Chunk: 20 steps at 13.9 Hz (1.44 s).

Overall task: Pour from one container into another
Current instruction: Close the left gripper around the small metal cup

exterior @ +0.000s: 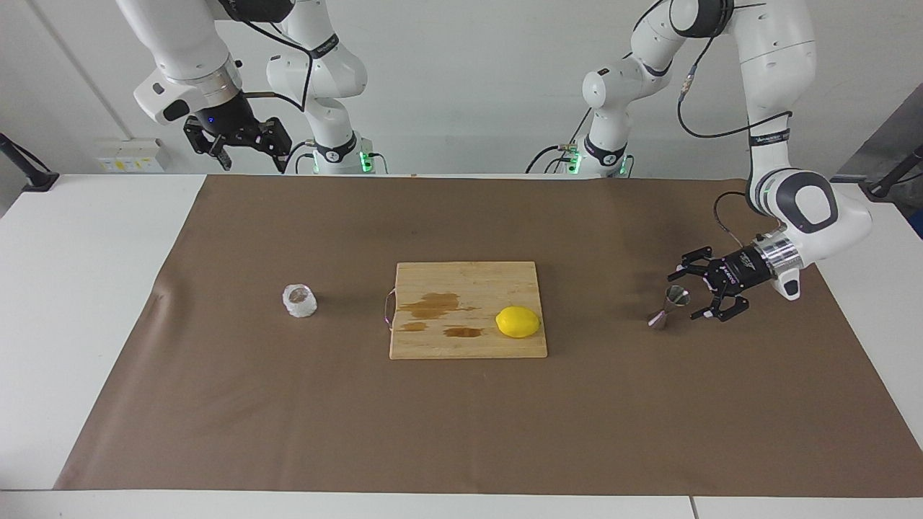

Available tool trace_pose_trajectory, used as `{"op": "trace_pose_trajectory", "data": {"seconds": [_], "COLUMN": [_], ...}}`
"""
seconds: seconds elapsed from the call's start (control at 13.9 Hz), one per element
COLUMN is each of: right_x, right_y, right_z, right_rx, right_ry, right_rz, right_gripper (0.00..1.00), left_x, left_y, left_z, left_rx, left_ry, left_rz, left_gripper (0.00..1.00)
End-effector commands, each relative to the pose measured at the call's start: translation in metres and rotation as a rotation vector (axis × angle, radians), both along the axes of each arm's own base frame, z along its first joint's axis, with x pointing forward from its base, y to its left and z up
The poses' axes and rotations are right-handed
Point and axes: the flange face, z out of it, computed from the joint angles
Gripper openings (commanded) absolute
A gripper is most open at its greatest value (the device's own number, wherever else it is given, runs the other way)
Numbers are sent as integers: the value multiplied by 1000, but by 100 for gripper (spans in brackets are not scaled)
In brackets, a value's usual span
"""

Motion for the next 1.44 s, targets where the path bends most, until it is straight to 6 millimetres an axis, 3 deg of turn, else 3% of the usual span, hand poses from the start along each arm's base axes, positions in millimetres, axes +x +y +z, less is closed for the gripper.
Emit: {"op": "trace_pose_trajectory", "data": {"seconds": [0.0,0.57,1.36], "right_x": [-8,-8,-7], "right_y": [-5,-5,-5], "right_z": [1,1,0], "right_rx": [-9,-8,-9], "right_ry": [-4,-4,-3], "right_rz": [19,18,19], "right_gripper": [100,100,100], "left_x": [-13,-20,-19], "left_y": [0,1,-9], "left_z": [2,-1,-2], "left_rx": [-28,-49,-67], "left_ry": [-28,-53,-71], "left_rz": [-3,5,21], "left_gripper": [100,100,89]}}
